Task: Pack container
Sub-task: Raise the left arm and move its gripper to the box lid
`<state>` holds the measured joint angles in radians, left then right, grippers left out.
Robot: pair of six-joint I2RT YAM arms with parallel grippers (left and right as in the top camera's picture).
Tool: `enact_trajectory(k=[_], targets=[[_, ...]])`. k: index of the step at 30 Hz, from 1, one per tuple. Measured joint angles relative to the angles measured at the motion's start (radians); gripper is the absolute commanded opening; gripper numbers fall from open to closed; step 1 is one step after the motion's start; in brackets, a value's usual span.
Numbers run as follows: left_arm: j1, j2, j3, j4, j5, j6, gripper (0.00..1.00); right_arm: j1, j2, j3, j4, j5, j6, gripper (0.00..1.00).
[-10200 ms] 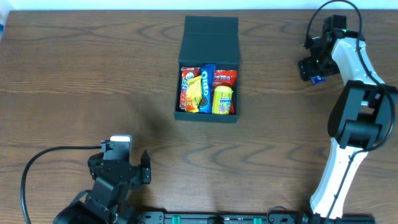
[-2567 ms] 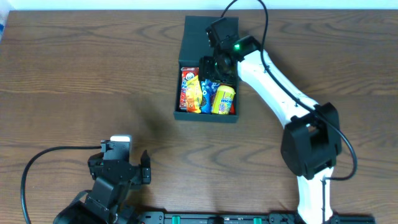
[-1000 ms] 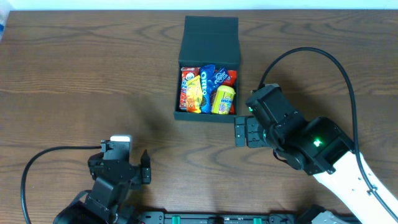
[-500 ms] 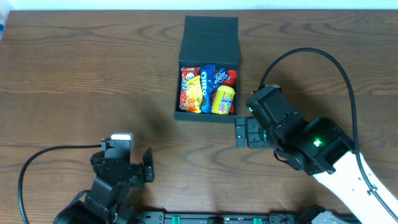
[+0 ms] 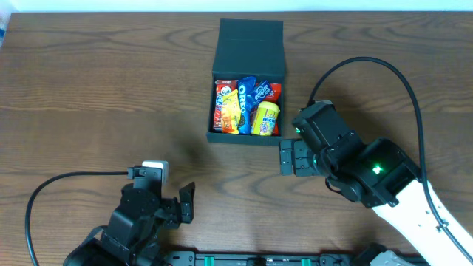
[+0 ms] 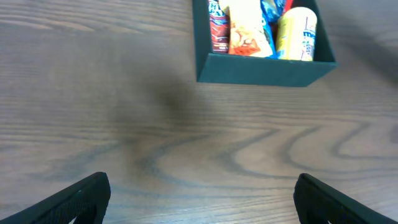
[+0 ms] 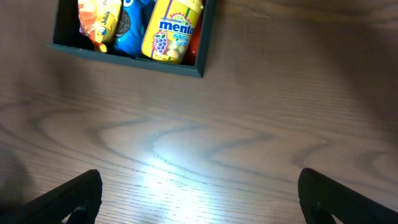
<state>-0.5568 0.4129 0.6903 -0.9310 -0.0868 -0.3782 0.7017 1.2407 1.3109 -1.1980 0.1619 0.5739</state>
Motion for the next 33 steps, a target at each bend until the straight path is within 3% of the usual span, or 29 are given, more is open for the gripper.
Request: enact_trajectory(k=[6,10,20,26,33], targets=[[0.001,0.032,0.013,0.023,0.01,-0.051,0.95,0.0,0.0,0.0,-0.002,0.0,0.0,0.99],[0.001,0.163,0.121,0.021,0.01,-0.066,0.95,0.0,0.0,0.0,-0.003,0.0,0.0,0.99],[0.039,0.718,0.735,-0.177,0.011,0.001,0.95,0.002,0.0,-0.004,-0.008,0.0,0.0,0.99],[0.206,0.924,0.988,-0.235,0.064,0.045,0.95,0.002,0.0,-0.004,-0.01,0.0,0.0,0.99],[0.538,1.01,1.035,-0.172,0.296,0.095,0.95,0.002,0.0,-0.004,-0.01,0.0,0.0,0.99]])
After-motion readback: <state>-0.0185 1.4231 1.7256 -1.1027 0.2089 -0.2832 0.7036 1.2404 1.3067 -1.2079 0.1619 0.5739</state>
